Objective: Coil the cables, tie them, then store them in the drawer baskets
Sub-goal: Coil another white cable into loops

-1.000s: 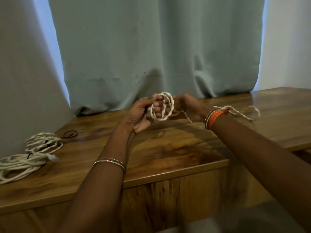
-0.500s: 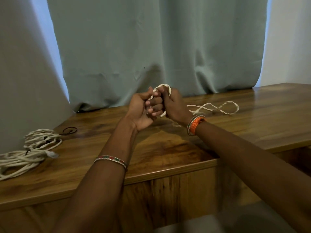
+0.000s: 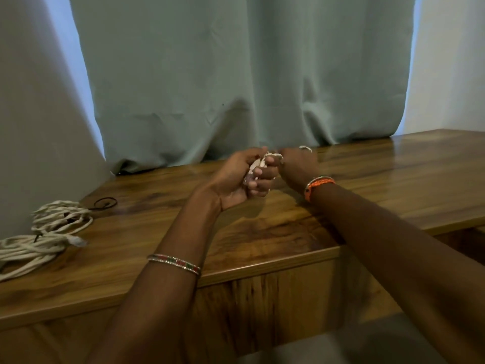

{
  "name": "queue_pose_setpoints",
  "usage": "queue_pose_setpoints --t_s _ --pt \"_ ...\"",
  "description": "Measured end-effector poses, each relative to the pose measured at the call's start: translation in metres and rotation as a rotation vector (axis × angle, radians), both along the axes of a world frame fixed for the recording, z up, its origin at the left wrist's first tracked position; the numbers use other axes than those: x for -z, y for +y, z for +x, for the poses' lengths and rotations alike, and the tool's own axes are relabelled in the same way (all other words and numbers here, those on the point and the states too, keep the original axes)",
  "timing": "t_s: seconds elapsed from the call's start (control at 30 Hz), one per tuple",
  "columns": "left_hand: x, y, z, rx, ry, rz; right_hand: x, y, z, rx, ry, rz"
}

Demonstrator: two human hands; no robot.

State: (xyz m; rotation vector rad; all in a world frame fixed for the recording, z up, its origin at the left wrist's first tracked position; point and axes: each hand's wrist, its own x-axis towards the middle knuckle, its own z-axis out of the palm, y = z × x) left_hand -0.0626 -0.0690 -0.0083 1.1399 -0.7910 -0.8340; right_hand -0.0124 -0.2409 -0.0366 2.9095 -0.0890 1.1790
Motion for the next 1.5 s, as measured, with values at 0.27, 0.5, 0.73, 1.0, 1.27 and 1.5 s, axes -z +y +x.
queue_pose_setpoints --t_s 0.27,0.5,0.73,1.0,1.27,1.5 --pt "-0.006 0.0 0.014 -0.36 -0.014 -0.334 0.013 0.084 -0.05 -0.154 0.242 -0.05" --pt "0.004 0.008 0.044 -0.815 -0.457 0.001 -0.024 0.072 -0.117 -0.406 0.138 -0.074" --pt "-0.004 0.004 0.025 -0.906 -0.25 -0.12 -0.046 0.066 -0.123 -0.598 0.375 -0.197" --pt "0.001 0.013 0.016 -0.801 -0.291 0.034 -0.049 0.073 -0.107 -0.536 0.157 -0.322" --pt "-0.006 0.02 -0.009 -0.286 0.048 -0.263 -0.077 0.041 -0.067 -0.609 -0.193 -0.038" --pt "-0.021 0.02 -0.033 -0.138 0.015 -0.438 -0.04 0.03 -0.044 -0.466 -0.284 -0.132"
